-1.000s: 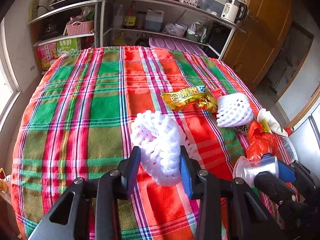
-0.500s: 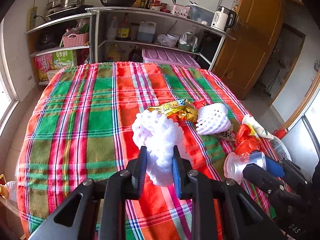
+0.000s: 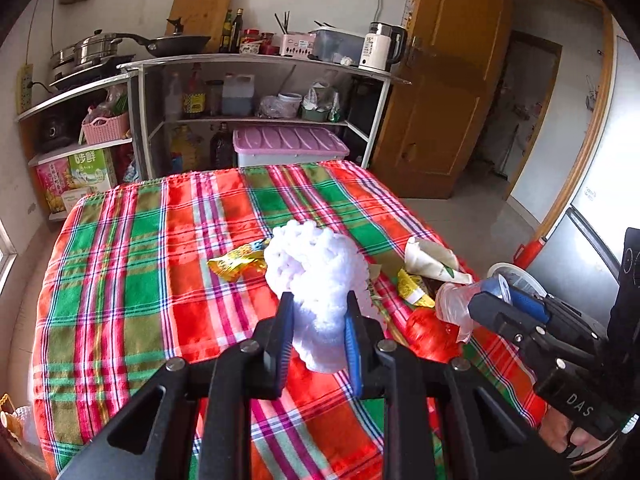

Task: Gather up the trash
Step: 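Carry the foam net and cup to the bin and open both tools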

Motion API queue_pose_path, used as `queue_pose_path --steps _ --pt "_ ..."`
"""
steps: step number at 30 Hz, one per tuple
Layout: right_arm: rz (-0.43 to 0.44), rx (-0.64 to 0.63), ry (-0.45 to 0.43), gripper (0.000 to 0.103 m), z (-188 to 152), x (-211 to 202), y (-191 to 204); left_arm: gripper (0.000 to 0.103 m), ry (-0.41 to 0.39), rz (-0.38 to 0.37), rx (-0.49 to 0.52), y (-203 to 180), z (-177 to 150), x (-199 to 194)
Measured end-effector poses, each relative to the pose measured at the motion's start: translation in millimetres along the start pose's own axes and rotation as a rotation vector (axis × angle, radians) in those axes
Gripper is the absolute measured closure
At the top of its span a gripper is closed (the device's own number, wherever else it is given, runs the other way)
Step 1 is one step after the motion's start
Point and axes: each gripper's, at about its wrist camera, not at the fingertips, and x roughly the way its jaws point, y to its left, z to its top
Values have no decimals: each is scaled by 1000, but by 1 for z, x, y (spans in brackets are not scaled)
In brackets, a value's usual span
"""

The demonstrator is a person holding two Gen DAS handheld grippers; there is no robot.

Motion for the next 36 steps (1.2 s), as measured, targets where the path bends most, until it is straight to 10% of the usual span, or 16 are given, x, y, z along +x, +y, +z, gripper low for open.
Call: queue_pose_path --steps 36 --pt "-461 265 -66 71 -33 -149 -208 78 136 -365 333 -259 10 90"
